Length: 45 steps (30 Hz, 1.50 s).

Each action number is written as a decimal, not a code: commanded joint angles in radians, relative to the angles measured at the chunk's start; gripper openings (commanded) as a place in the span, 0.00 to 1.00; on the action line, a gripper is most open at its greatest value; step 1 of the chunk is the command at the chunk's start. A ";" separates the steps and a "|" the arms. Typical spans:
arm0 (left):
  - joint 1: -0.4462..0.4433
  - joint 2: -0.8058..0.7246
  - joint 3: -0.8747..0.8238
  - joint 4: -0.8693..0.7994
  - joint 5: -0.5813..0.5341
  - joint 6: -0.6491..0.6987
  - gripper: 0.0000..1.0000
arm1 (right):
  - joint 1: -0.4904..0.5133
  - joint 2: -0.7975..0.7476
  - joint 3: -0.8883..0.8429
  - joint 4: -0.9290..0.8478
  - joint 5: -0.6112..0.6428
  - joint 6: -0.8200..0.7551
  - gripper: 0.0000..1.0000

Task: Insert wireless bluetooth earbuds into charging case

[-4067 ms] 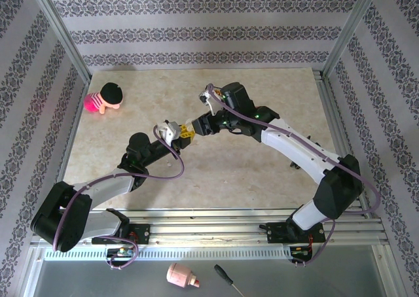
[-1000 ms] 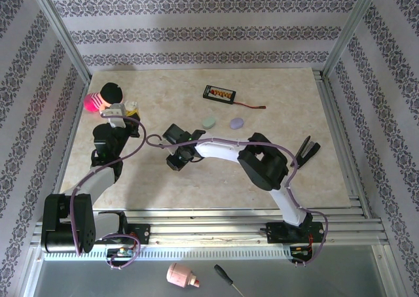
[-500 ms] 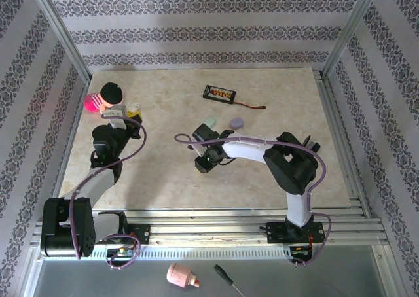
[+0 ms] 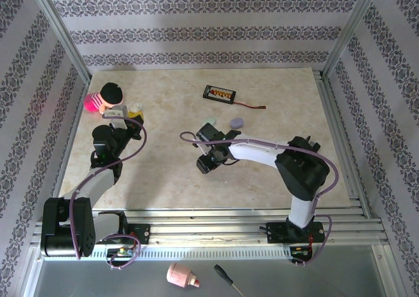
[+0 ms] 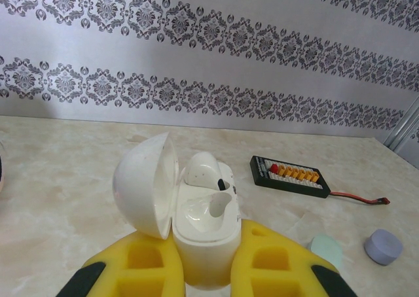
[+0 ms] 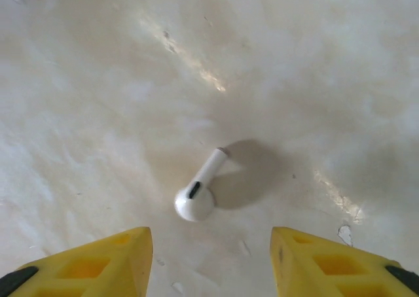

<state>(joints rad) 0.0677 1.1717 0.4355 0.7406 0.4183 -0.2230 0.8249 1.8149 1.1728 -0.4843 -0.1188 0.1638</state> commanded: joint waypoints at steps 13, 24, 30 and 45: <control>0.011 -0.016 -0.020 0.031 0.032 -0.006 0.00 | 0.077 0.085 -0.002 0.111 -0.051 0.164 0.48; 0.011 -0.022 -0.022 0.027 0.037 0.000 0.00 | 0.014 0.043 -0.032 0.083 0.015 0.160 0.48; 0.011 -0.017 -0.023 0.035 0.043 -0.005 0.00 | -0.027 0.037 -0.016 0.070 0.022 0.129 0.47; -0.009 0.009 -0.043 0.079 0.057 0.040 0.00 | -0.057 -0.002 0.056 -0.024 0.071 0.405 0.48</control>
<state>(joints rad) 0.0666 1.1782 0.4026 0.7559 0.4530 -0.2165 0.7746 1.8290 1.1770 -0.4206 -0.1078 0.4519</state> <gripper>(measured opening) 0.135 0.478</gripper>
